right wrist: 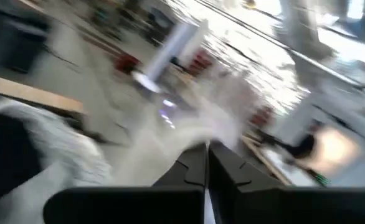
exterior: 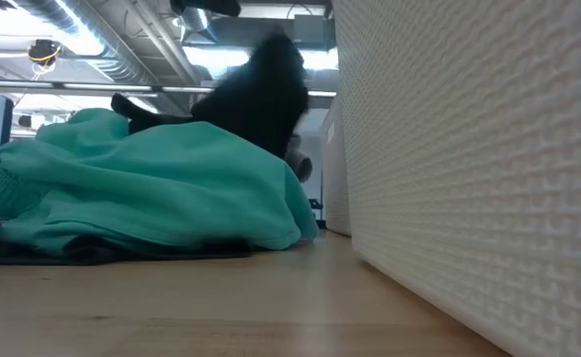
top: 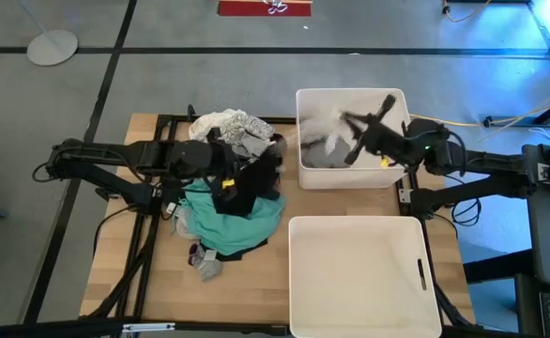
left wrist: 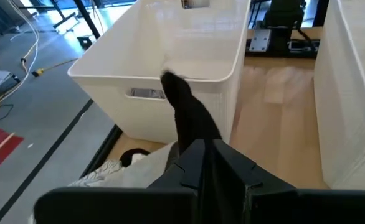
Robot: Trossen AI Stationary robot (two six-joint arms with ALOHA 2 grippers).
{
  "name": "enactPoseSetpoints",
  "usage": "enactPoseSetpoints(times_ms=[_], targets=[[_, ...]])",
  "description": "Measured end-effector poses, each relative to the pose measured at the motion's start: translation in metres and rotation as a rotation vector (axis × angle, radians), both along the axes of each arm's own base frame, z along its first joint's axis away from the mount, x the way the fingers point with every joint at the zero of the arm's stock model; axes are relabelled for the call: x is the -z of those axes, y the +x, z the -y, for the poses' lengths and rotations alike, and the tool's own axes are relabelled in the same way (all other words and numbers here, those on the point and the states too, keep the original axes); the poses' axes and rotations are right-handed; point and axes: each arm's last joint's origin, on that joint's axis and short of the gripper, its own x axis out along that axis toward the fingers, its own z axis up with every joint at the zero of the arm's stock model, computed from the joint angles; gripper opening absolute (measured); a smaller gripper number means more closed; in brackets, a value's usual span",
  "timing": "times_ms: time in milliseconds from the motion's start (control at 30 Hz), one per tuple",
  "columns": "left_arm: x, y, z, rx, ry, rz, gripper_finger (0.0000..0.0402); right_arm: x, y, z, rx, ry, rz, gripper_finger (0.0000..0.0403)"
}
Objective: Sort clothes
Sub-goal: Put the white sock into the top white laundry bin
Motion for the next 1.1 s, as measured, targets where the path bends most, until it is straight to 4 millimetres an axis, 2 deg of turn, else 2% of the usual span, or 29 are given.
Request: enactPoseSetpoints(times_ms=[133,400,767,900,1100], targets=[[0.000,0.000,0.000,-0.002,-0.003,-0.003,0.0021,0.000,-0.007,0.003,0.168,-0.043,-0.059,0.0005],[0.000,0.000,0.000,-0.005,-0.008,0.001,0.0021,0.010,-0.007,0.005,0.228,-0.030,-0.166,0.0009],[0.000,0.000,0.000,-0.006,-0.010,0.004,0.0021,0.041,-0.013,0.029,0.417,0.232,-0.224,0.0017],[0.000,0.000,0.000,-0.010,-0.019,0.008,0.0021,0.048,-0.017,0.040,0.449,0.301,-0.238,0.0048],[0.000,0.000,0.000,-0.018,-0.034,0.016,0.0021,0.054,-0.019,0.047,0.327,0.458,-0.228,0.0132]])
